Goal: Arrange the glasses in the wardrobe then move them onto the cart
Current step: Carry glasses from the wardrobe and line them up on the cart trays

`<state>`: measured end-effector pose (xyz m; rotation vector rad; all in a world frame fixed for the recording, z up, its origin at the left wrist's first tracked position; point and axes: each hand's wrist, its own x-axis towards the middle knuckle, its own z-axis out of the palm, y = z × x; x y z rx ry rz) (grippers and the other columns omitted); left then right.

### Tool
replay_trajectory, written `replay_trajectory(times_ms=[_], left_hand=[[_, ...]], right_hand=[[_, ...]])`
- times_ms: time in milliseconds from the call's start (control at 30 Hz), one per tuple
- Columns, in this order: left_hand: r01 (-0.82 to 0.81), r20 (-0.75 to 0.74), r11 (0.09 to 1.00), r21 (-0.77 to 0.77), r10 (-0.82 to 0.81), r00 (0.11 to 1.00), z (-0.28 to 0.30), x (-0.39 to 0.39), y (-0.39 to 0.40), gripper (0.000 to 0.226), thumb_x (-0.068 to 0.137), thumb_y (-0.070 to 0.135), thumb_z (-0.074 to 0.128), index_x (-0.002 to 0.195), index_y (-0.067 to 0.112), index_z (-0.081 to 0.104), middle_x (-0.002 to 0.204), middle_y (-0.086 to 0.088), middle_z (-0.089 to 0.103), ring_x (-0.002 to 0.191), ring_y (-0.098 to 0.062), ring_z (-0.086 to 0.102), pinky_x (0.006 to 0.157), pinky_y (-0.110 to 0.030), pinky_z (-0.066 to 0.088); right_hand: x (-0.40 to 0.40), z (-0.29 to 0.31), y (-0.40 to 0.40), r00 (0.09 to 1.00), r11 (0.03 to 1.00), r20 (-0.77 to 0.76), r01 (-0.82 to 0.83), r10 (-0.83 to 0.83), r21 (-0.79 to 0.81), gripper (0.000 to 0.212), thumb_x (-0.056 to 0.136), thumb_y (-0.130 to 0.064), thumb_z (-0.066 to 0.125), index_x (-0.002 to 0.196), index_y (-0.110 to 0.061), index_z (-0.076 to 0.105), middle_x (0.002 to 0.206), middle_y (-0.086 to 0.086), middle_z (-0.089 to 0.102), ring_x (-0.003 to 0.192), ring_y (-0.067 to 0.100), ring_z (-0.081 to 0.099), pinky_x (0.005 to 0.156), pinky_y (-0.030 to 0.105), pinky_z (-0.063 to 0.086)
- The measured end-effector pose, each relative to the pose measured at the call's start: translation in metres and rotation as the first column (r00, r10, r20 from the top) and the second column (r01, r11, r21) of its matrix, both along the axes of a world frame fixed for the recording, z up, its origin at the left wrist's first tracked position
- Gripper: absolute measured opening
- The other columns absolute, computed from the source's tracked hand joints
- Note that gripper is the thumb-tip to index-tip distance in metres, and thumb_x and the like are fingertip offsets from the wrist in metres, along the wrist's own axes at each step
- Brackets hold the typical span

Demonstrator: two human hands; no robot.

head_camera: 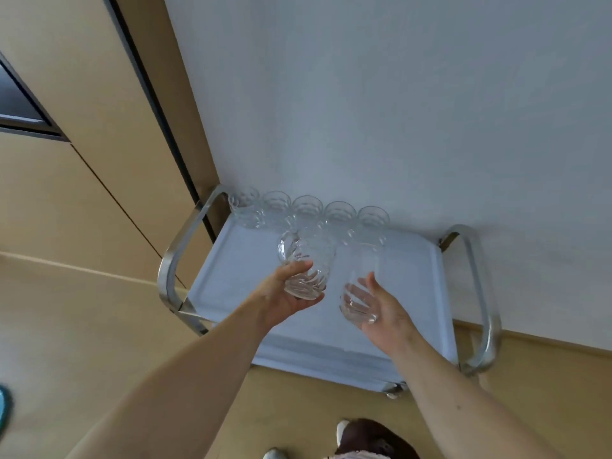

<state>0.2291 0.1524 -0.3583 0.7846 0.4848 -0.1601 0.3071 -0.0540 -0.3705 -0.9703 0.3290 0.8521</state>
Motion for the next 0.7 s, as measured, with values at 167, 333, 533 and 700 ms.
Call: replay_trajectory(times_ms=[167,333,533,700], left_hand=[[0.029,-0.063,0.999,0.020,-0.028,0.998,-0.018,0.029,-0.013,0.074,0.065,0.020,0.093,0.130,0.009,0.062,0.116,-0.022,0.068,0.102,-0.038,0.068,0.090,-0.048,0.056],[0.049,-0.149,0.997,0.052,-0.040,0.988,-0.037,0.066,-0.023,0.034,0.062,0.029,0.094,0.094,0.021,0.082,0.109,-0.009,0.074,0.095,-0.024,0.073,0.079,-0.036,0.059],[0.096,-0.236,0.988,0.121,-0.066,0.970,-0.055,0.100,-0.041,0.041,0.075,0.029,0.083,0.112,0.015,0.072,0.111,-0.011,0.072,0.095,-0.026,0.072,0.082,-0.037,0.058],[0.020,-0.331,0.941,0.338,0.099,0.939,-0.065,0.117,-0.056,0.083,0.052,0.040,0.088,0.124,0.005,0.064,0.108,-0.009,0.065,0.095,-0.024,0.067,0.084,-0.039,0.055]], right_hand=[[0.021,-0.005,-0.013,0.998,0.999,-0.056,0.044,-0.043,0.026,0.093,0.041,-0.037,0.103,0.118,-0.009,0.060,0.127,0.018,0.067,0.104,0.036,0.065,0.093,0.048,0.053],[0.057,-0.027,-0.031,0.996,0.998,-0.069,0.047,-0.050,-0.044,0.052,0.075,-0.026,0.083,0.119,-0.014,0.058,0.123,0.014,0.063,0.104,0.033,0.063,0.086,0.046,0.055],[0.082,-0.053,-0.045,0.997,0.981,-0.019,0.073,-0.078,-0.177,0.073,0.052,-0.032,0.097,0.110,-0.019,0.054,0.102,0.007,0.060,0.090,0.026,0.061,0.083,0.045,0.054],[0.101,-0.072,-0.044,0.995,0.893,0.098,0.064,-0.023,-0.446,0.088,0.046,-0.042,0.093,0.125,-0.026,0.057,0.115,-0.002,0.066,0.100,0.020,0.065,0.094,0.045,0.054]])
